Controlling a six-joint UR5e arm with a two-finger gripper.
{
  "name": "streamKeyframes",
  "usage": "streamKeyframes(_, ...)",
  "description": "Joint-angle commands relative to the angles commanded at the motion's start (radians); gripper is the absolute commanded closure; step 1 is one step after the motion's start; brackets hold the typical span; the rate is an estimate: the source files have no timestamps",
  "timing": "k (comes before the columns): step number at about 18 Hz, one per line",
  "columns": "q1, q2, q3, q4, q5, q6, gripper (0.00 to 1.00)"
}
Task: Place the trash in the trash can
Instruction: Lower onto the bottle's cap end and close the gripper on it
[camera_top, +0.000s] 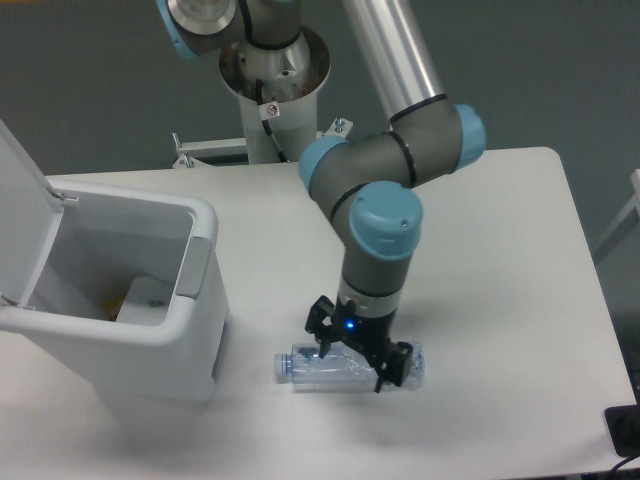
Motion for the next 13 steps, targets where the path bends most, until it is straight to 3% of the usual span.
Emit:
streamKeyframes(2,-0.017,-0.012,-0.003,0.0,0.061,0.063,0.0)
streamKeyframes(6,-0.032,-0.031,-0.018,-0.005,0.068,0.14,0.0)
streamKeyframes(13,-0.061,-0.1,0.0,-0.003,0.071,0.148,0.0)
